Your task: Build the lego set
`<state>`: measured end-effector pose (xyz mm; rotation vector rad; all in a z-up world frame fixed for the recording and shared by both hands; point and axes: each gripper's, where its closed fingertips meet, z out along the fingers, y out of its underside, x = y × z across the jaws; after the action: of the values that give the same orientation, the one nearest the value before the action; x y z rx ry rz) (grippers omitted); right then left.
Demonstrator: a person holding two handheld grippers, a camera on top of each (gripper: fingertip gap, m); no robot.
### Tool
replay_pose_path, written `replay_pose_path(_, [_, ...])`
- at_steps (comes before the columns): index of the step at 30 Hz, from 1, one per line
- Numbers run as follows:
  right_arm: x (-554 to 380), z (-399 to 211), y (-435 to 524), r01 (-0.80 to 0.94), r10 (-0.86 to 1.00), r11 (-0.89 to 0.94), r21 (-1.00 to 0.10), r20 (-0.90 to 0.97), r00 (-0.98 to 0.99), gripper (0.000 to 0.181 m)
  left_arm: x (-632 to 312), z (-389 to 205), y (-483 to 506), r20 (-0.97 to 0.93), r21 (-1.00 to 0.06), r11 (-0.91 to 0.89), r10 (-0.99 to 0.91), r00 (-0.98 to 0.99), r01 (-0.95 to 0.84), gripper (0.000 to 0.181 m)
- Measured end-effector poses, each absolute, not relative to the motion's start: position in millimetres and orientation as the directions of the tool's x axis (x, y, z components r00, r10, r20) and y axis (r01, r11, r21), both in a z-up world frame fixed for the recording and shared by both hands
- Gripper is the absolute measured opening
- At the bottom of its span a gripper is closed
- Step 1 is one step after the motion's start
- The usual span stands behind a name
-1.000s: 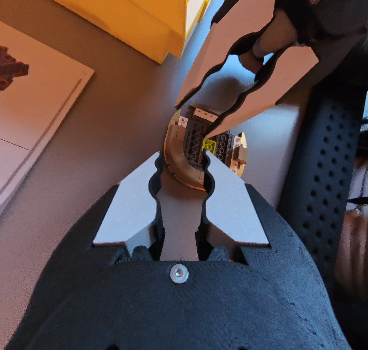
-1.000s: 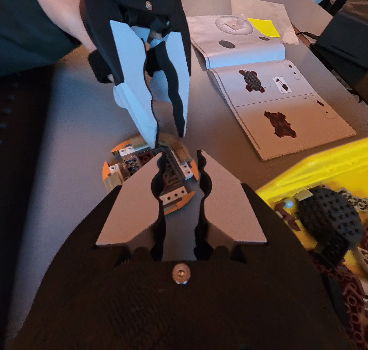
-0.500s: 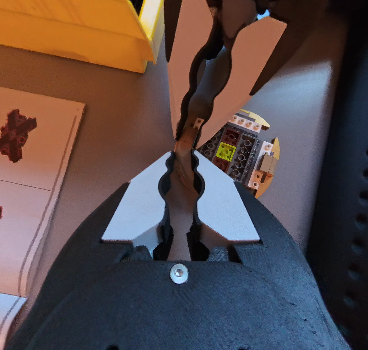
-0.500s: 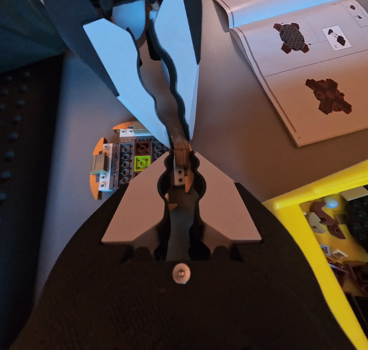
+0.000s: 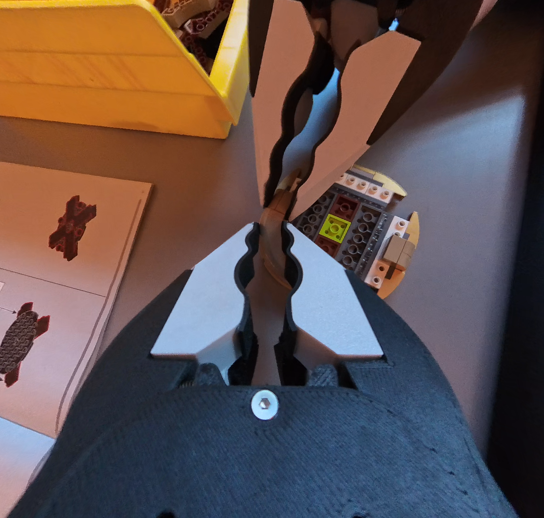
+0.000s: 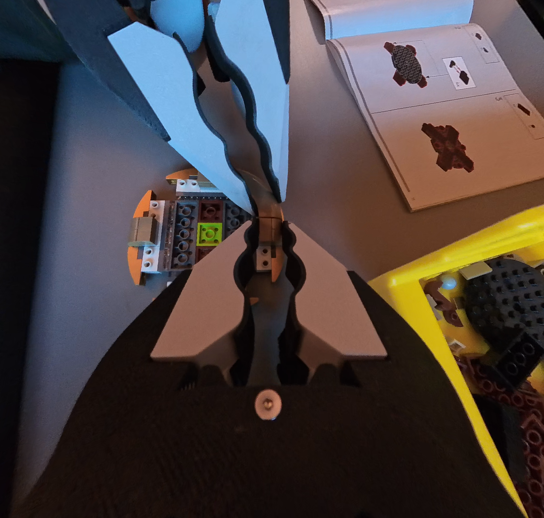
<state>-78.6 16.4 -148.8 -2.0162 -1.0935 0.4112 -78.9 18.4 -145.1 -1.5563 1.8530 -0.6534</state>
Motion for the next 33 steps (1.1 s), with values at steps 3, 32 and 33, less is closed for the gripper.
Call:
replay_pose_path(3, [-72.2,-150.7,15.8,0.56,0.805,-0.331,-0.759,0.083,0.588,0.014,-82.4,-80.8,40.0,-0.098,-0.895,0.069,-0.994,0.042,-0.441,0.013])
replay_pose_path(32, [-96.0,-58.4,3.9,-0.105,0.738,-0.578,-0.809,-0.573,0.356,0.013,-73.3,-42.6,0.7,0.47,-0.882,-0.438,-0.849,-0.241,-0.177,0.013])
replay_pose_path(33, [-96.3,-57.4,4.0,-0.118,0.728,-0.594,-0.796,-0.594,0.343,0.017,-73.6,-40.6,0.3,0.465,-0.884,-0.434,-0.851,-0.245,-0.17,0.013])
